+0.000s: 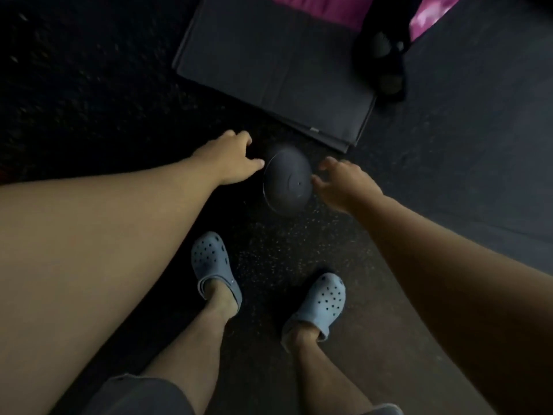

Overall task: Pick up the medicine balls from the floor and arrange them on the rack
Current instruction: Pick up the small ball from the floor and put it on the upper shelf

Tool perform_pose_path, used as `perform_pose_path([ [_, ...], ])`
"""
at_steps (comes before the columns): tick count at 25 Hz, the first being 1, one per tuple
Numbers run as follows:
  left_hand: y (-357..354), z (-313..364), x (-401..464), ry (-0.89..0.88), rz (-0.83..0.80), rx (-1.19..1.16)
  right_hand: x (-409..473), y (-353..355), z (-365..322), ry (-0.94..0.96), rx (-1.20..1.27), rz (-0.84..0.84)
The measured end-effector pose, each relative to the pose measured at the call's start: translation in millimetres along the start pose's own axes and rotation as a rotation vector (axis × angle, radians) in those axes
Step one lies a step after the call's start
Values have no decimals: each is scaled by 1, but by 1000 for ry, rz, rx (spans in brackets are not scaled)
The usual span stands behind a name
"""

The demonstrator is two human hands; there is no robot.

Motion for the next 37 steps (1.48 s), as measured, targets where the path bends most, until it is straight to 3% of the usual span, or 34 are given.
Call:
perform_pose_path([
  [4, -74, -37, 79, 128, 16, -256, 83, -64, 37, -85, 202, 79],
  [9, -124, -43, 127, 221, -26, -812, 120, -107, 64, -202, 711, 222],
  [12, -150, -49, 135, 299, -18, -1121, 128, -132, 73, -302, 1076, 199],
  [14, -165, -51, 136, 387, -107, -1293, 131, -140, 73, -351, 1239, 179],
  [20, -150, -50, 116, 435, -208, -1384, 116, -124, 55, -392, 1361, 196],
  [24, -101, -49, 68, 429, -172, -1432, 73, -78, 17, -338, 1310, 216],
  [28, 11, -50, 3, 315, -90, -1525, 19, 5, -62, -207, 1300, 235],
  [33, 176, -71, -91, 92, 157, -1644, -60, 131, -211, 126, 1231, 262],
  [37, 322, -107, -222, -78, 454, -1788, -169, 236, -365, 448, 1130, 283],
])
Point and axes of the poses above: each hand's wrist, its own x-axis towards the middle knuckle, its own y-axis out of the back of the hand, z = x × y, the point moved 7 cm from there along x, towards the middle knuckle, and after that the axes turned 12 degrees about x, right-handed, at the moved point
